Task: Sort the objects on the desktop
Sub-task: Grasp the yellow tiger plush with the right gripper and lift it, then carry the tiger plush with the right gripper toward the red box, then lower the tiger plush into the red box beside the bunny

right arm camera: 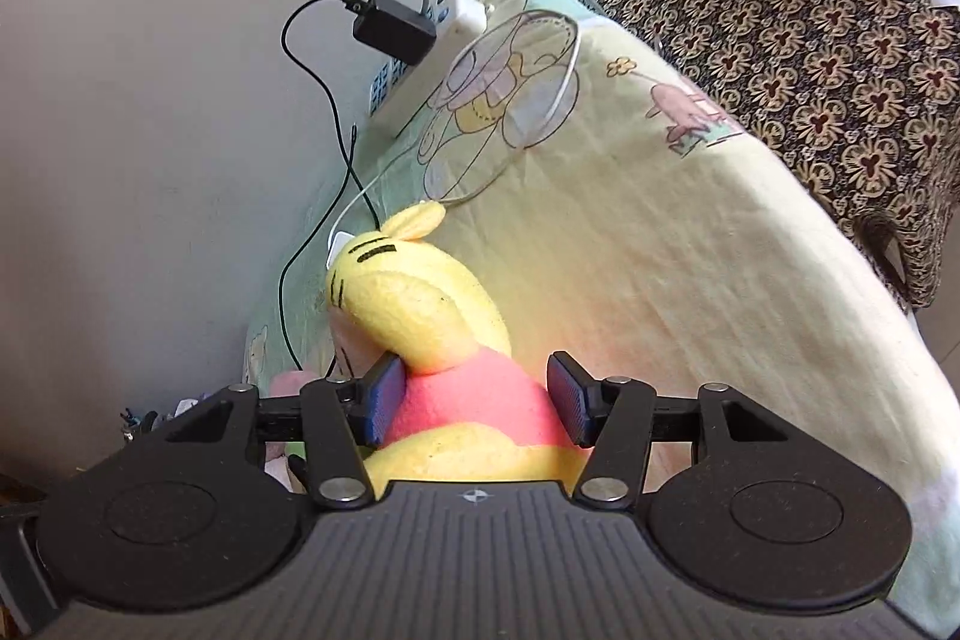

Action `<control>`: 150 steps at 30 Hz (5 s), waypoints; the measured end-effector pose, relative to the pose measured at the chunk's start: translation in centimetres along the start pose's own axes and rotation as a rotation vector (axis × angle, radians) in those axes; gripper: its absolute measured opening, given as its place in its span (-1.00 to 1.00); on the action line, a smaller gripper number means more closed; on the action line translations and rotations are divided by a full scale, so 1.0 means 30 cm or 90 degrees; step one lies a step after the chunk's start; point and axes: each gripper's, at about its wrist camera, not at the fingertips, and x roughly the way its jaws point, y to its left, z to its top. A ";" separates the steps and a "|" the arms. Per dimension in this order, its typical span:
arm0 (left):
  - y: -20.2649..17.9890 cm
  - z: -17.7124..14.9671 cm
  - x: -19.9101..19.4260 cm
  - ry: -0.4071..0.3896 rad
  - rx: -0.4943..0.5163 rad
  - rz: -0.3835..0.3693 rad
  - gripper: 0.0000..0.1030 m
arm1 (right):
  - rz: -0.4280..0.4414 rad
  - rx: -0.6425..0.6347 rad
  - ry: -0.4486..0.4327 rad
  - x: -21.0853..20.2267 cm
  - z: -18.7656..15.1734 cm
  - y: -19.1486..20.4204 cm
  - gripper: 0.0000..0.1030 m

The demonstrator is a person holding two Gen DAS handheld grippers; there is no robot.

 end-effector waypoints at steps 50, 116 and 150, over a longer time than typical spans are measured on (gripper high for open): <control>-0.077 -0.338 -0.207 0.041 0.136 0.016 0.96 | -0.027 -0.100 0.085 -0.149 -0.480 0.084 0.17; 0.709 -0.301 -0.849 -0.165 0.062 -0.015 0.94 | -0.036 -0.297 0.019 0.284 -0.782 0.931 -0.10; 0.787 -0.290 -0.809 -0.114 0.062 -0.063 0.99 | -0.013 -0.257 -0.051 0.262 -0.743 0.928 -0.45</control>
